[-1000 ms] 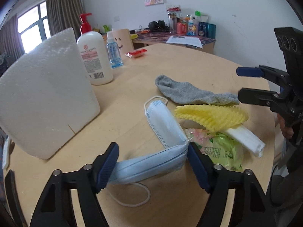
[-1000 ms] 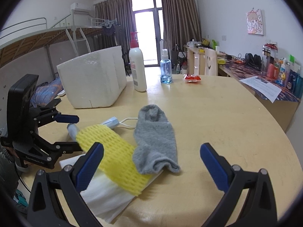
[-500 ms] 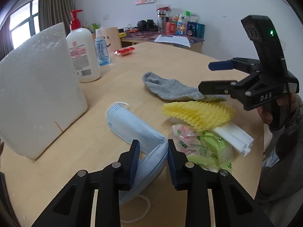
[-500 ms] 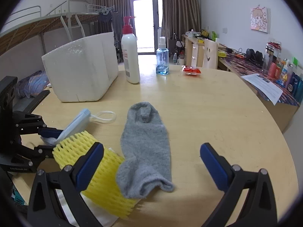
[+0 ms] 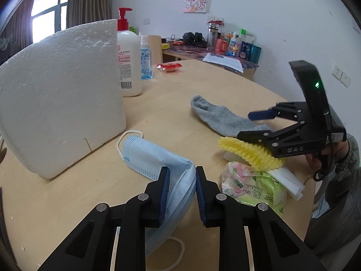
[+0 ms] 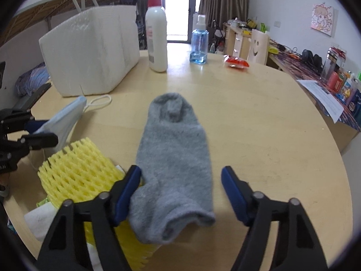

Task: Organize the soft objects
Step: 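Grasp the blue face mask with the left tool while the right tool grasps the grey sock, then lift the mask and sock and carry both toward the white foam box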

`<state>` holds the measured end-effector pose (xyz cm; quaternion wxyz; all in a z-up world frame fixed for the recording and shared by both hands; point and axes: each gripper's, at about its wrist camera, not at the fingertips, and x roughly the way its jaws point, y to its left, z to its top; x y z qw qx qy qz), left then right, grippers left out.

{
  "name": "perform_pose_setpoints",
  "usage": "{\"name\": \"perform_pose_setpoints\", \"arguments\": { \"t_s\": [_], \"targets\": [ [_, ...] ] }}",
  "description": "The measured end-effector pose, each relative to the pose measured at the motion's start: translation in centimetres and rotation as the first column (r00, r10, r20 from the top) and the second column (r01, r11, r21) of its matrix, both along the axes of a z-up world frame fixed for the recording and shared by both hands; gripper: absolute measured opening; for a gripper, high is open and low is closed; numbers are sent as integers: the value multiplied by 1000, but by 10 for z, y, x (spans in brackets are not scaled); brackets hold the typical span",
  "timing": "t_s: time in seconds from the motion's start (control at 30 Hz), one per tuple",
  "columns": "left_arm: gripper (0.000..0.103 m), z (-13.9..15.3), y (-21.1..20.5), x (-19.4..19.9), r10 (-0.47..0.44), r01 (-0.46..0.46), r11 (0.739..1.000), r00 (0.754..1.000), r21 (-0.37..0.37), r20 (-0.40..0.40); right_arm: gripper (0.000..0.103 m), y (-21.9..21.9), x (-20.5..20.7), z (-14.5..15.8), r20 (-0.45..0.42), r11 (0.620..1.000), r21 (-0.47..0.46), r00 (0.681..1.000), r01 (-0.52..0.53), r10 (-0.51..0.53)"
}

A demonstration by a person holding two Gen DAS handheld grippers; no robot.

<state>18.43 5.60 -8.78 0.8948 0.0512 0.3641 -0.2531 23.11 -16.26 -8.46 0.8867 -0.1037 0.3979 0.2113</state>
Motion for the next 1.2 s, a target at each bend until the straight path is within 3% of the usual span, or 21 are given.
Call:
{"name": "perform_pose_setpoints", "arguments": {
  "t_s": [0.03, 0.17, 0.27, 0.33, 0.43, 0.87, 1.2],
  "targets": [
    [24, 1, 1, 0, 3, -3, 1000, 1000, -8, 1, 60, 1, 1, -1, -7, 1000, -10, 1000, 0, 0],
    [24, 2, 5, -3, 7, -7, 999, 1000, -32, 3, 56, 0, 3, -3, -21, 1000, -10, 1000, 2, -2],
    [24, 2, 6, -4, 17, -17, 999, 1000, -31, 2, 46, -4, 6, -2, -25, 1000, -7, 999, 21, -21],
    [24, 2, 7, -5, 21, -21, 999, 1000, -33, 7, 32, -6, 8, -2, -24, 999, -9, 999, 39, -39],
    [24, 6, 9, -8, 23, -22, 999, 999, -44, 23, 23, -13, 10, -1, -28, 998, 4, 998, 63, -62],
    [23, 30, 21, -29, 88, -77, 992, 988, -96, 124, 23, -24, -7, 38, 67, 988, 135, 994, 80, -89],
    [23, 58, 12, -63, 154, -139, 987, 963, -85, 221, 23, -22, -30, 72, 162, 974, 227, 986, 7, -45]
  ]
}}
